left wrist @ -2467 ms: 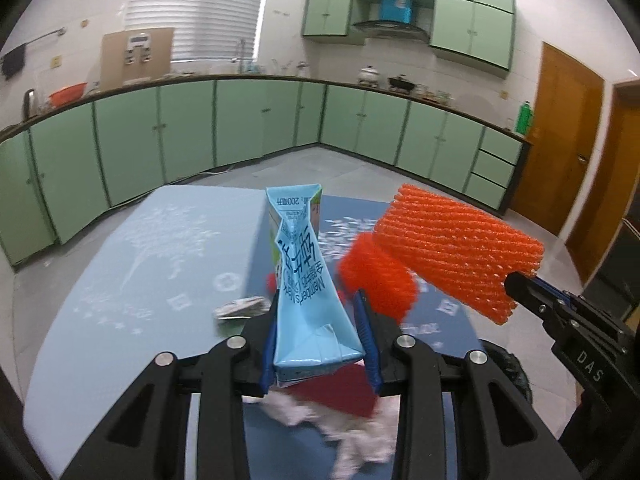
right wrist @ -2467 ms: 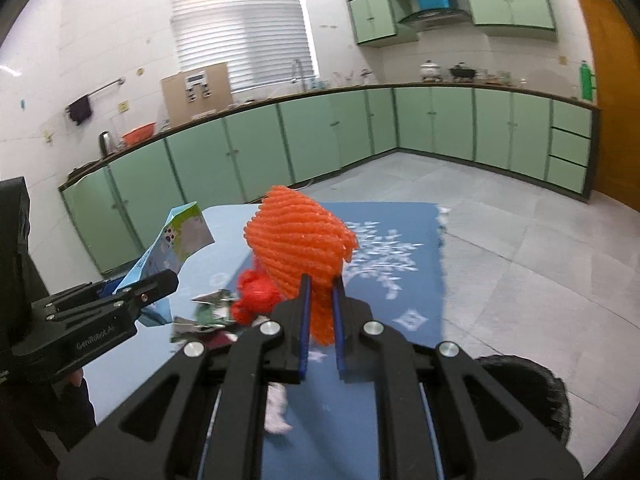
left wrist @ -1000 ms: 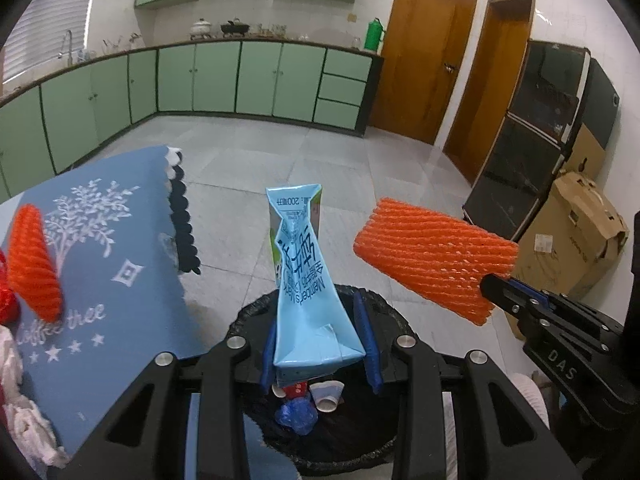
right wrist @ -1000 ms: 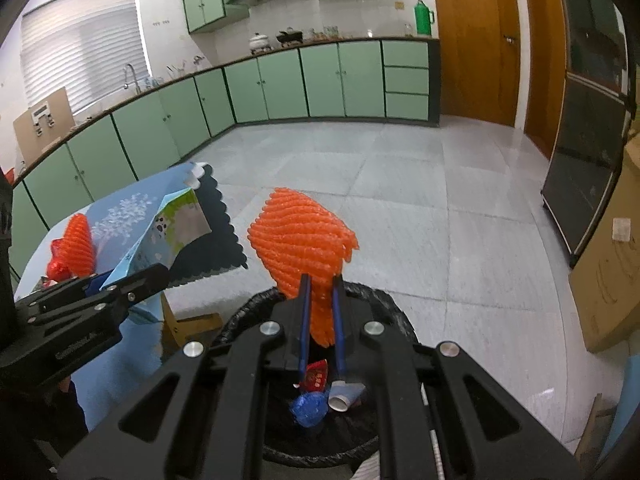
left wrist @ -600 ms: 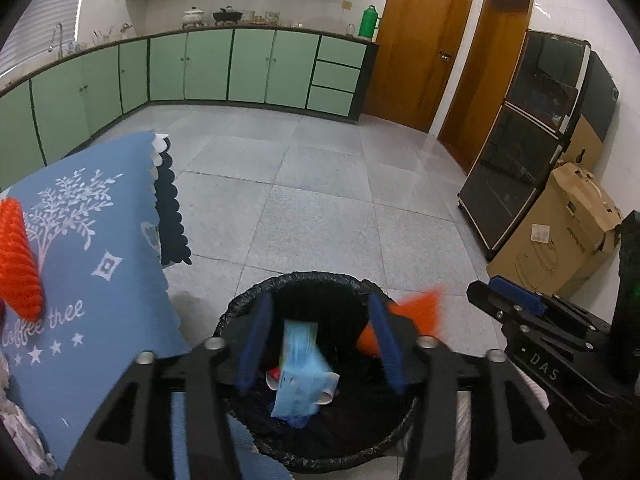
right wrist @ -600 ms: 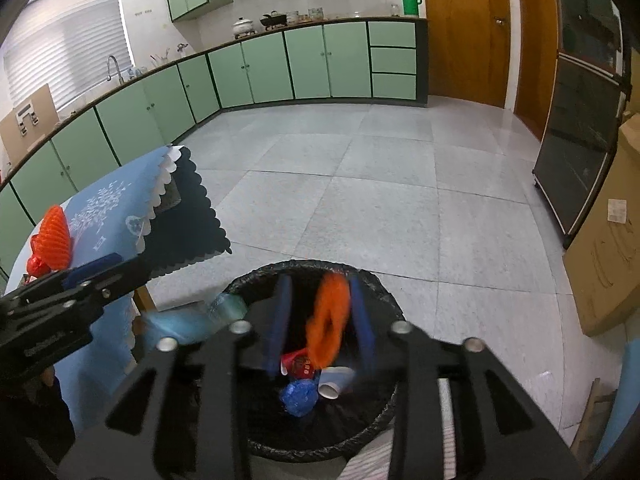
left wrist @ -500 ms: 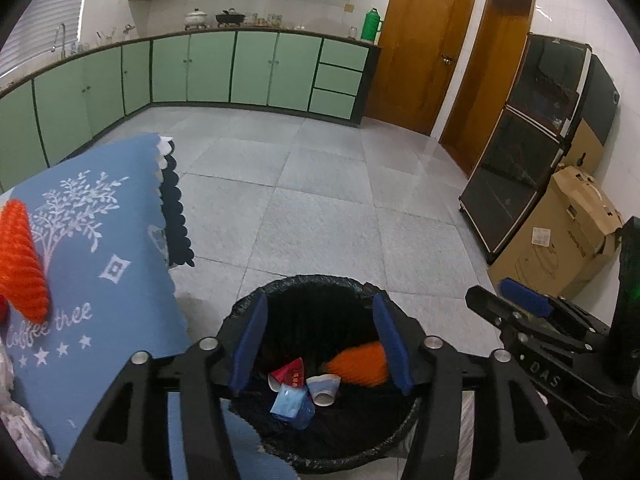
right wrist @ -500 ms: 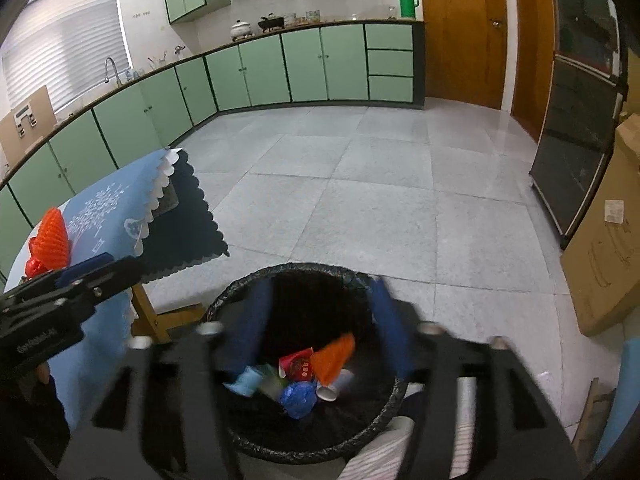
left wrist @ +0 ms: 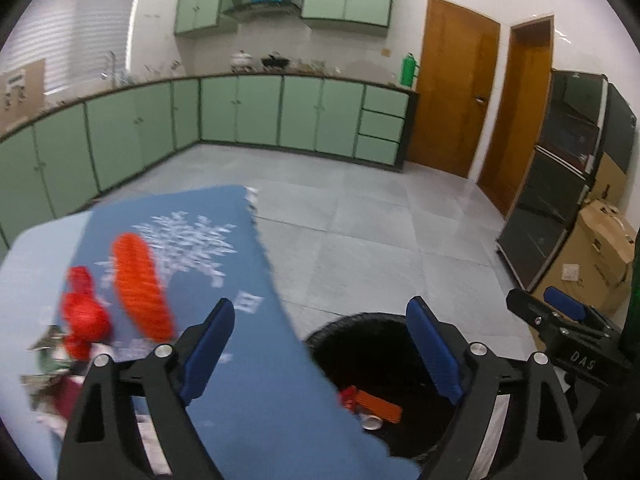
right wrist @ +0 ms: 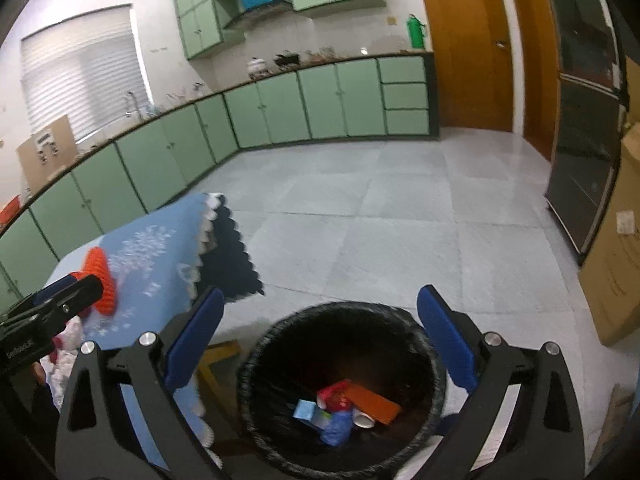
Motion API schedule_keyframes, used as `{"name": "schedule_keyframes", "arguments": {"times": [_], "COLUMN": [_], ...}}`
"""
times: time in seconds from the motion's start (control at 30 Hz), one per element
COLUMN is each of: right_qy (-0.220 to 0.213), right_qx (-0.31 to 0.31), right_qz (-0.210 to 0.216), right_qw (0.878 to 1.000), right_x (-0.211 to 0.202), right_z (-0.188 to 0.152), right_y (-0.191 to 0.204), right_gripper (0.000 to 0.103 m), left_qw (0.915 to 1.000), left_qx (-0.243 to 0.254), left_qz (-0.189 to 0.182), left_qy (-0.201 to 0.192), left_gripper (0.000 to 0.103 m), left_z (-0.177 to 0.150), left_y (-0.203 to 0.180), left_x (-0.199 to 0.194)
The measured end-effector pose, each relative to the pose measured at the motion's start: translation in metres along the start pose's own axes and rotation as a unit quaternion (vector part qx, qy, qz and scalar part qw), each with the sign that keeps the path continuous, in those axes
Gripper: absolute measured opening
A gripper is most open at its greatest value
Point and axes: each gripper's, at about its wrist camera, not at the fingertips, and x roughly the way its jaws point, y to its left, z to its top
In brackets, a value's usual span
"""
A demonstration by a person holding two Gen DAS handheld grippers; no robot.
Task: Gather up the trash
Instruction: 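Grasp the green-and-white paper wrapper with the left tool while the right tool grasps another orange mesh sleeve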
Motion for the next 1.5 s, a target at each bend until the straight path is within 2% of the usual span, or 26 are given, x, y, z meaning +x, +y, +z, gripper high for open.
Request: {"name": "schedule_keyframes", "arguments": {"times": [0.27, 0.5, 0.63, 0.77, 0.97, 1.5], "right_qy": [-0.005, 0.004, 0.008, 0.016, 0.027, 0.048], "right_qx": [-0.028, -0.063, -0.074, -0.087, -0.097, -0.118], "right_qz": [0.046, 0.086, 0.110, 0.130, 0.141, 0.149], "right_qw": [0.999, 0.994, 0.991, 0.988, 0.985, 0.981], "right_x": [0.007, 0.020, 0.028, 0.038, 0.054, 0.080], "right_z": [0.003, -0.002, -0.002, -0.005, -0.006, -0.012], "right_y": [0.054, 0.109, 0.137, 0.165, 0.191, 0.211], "right_gripper": [0.094, 0.094, 0.094, 0.094, 0.094, 0.094], "left_qw": [0.9965, 0.9864, 0.9808, 0.9776, 0.9745, 0.9679], "left_qx": [-0.023, -0.046, -0.064, -0.085, -0.105, -0.148], "left_qz": [0.077, 0.155, 0.183, 0.192, 0.197, 0.189], "left_qy": [-0.021, -0.029, -0.018, -0.002, 0.021, 0.074], "left_gripper": [0.086, 0.086, 0.086, 0.086, 0.086, 0.087], "left_z": [-0.009, -0.022, -0.033, -0.043, -0.051, -0.063], "left_y": [0.058, 0.118, 0.149, 0.172, 0.185, 0.209], "left_x": [-0.038, -0.061, -0.065, -0.064, -0.054, -0.021]}}
